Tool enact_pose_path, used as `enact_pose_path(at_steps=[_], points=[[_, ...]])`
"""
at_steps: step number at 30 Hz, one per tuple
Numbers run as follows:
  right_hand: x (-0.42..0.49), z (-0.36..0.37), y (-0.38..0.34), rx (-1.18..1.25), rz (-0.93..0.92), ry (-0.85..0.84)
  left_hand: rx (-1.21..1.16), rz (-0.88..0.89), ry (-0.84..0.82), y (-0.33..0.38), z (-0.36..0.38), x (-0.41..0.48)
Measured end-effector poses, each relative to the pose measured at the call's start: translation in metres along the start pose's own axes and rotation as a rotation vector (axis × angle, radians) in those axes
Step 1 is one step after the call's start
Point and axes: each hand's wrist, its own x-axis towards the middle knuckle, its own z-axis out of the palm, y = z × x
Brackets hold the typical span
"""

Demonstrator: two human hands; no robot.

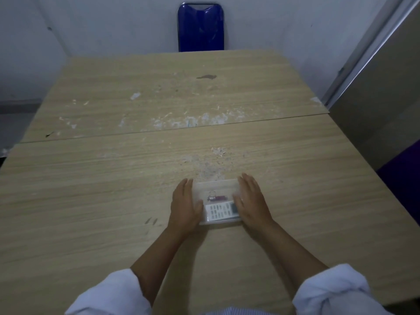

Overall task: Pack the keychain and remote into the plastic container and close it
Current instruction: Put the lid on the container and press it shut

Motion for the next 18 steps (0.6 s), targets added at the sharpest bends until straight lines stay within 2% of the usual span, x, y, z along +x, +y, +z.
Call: enact_pose_path(at_steps=[2,5,18], points=[[0.000,0.007,0.003,-0.082,-0.026,-0.093,0.151,0.091,-0.065,-0.003,0.007,-0.001],[-0.001,0.013,0.008,-0.189,-0.053,-0.136,0.262,0.112,-0.131,-0.011,0.017,0.000],[0.001,0.018,0.010,-0.270,-0.058,-0.132,0.378,0.101,-0.109,-0.013,0.023,0.002]])
